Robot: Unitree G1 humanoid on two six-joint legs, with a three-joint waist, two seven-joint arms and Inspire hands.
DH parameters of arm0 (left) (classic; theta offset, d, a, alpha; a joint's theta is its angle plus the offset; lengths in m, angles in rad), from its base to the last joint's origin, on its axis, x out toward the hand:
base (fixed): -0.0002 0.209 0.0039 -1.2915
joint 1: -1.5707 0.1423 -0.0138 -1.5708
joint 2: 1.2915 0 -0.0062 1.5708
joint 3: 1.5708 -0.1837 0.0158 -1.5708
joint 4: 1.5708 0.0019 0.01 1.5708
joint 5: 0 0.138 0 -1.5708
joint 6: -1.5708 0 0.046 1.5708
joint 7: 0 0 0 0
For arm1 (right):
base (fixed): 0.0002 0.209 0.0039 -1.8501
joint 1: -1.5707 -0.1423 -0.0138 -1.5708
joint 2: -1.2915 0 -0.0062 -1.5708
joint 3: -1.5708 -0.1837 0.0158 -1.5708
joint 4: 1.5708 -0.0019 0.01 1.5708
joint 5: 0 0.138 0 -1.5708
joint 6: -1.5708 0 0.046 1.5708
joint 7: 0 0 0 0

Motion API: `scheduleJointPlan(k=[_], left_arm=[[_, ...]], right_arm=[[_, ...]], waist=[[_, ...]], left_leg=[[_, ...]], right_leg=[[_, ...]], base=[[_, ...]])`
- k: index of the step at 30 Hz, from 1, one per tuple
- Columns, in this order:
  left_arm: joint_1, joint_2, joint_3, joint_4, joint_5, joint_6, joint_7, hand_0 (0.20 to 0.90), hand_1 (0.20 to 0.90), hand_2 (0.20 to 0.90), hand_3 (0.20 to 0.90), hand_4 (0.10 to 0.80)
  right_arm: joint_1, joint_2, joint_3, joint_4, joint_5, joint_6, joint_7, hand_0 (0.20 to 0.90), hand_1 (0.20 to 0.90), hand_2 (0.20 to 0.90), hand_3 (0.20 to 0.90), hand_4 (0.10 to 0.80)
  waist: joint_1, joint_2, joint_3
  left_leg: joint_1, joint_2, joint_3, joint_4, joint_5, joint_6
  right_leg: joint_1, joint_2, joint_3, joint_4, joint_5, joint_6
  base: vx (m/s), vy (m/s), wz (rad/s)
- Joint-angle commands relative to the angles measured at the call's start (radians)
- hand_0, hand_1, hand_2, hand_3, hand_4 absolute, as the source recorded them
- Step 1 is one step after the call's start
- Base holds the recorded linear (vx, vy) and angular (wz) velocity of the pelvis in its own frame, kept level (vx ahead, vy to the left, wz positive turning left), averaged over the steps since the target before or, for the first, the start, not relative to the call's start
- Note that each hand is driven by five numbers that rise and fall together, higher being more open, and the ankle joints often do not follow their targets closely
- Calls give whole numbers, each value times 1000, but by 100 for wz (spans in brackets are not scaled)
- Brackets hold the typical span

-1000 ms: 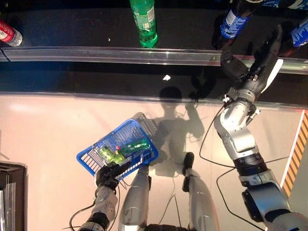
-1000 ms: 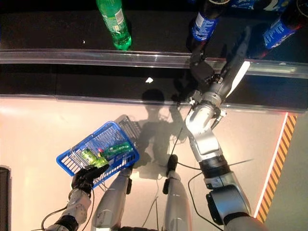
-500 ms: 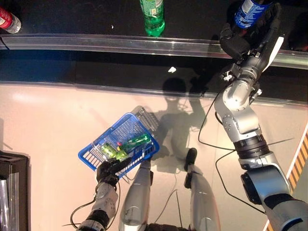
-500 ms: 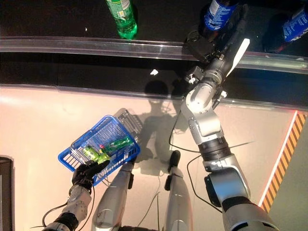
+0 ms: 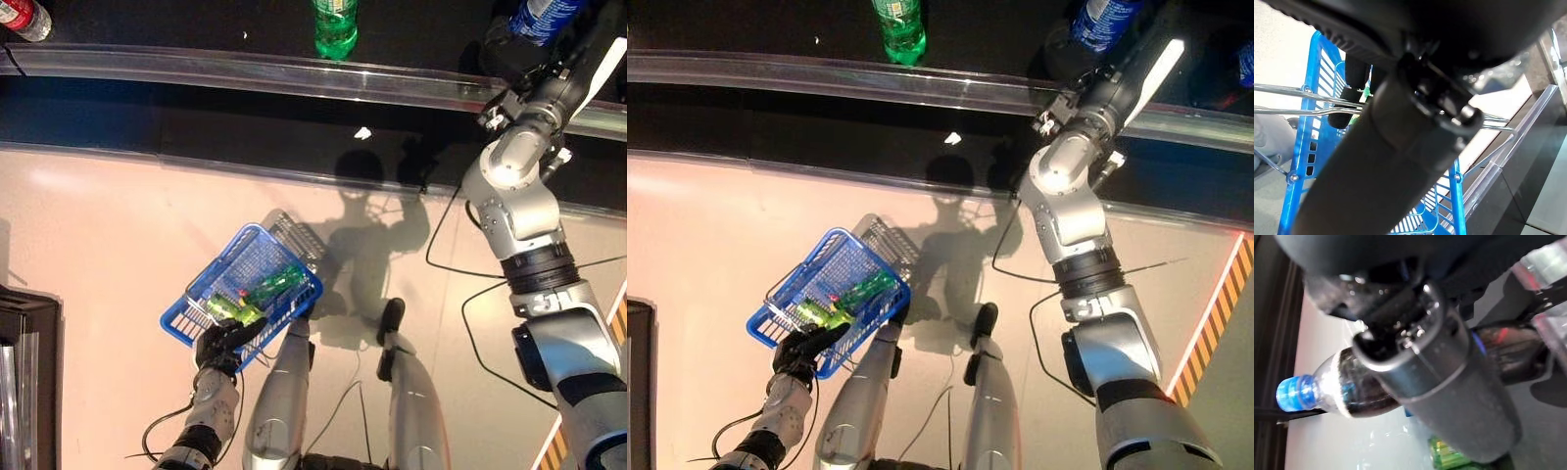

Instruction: Pick up the drink and place into the basket.

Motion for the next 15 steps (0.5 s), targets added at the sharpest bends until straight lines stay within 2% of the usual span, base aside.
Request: scheduleJointPlan(k=[1,8,13,14,15], left_arm=[[116,76,-27,-79,-9,-52,22,300,300,300,200,100],[124,91,-35,-91,-19,-50,17,300,300,300,200,100],[125,98,-35,-102,-23,-46,15,300,300,300,200,100],[129,99,-37,-103,-24,-45,16,300,300,300,200,100],[126,100,-36,-103,-25,-45,16,300,300,300,200,100]], right_arm=[[-165,-156,45,-55,-25,-57,-62,900,900,900,900,800],[-219,-178,73,4,30,-96,-74,900,900,900,900,800],[-246,-182,78,21,37,-92,-76,900,900,900,900,800],[-249,-183,84,29,45,-87,-82,580,580,580,527,427],[-252,-185,84,33,48,-87,-86,354,354,354,263,163]], waist=[[14,1,-18],[29,-1,-18],[37,-3,-18],[39,-3,-18],[38,-4,-18]], left_leg=[[-51,-44,-20,60,0,70],[-59,-46,-30,73,-11,70],[-74,-51,-36,73,-3,70],[-70,-51,-36,76,-11,70],[-77,-52,-37,73,-2,70]], right_leg=[[31,3,-33,12,-14,-27],[29,2,-40,28,-28,-27],[17,0,-47,27,-22,-28],[19,-1,-47,32,-29,-26],[13,-1,-48,29,-22,-27]], base=[[0,0,0],[0,0,0],[11,-2,9],[-11,13,6],[0,0,0]])
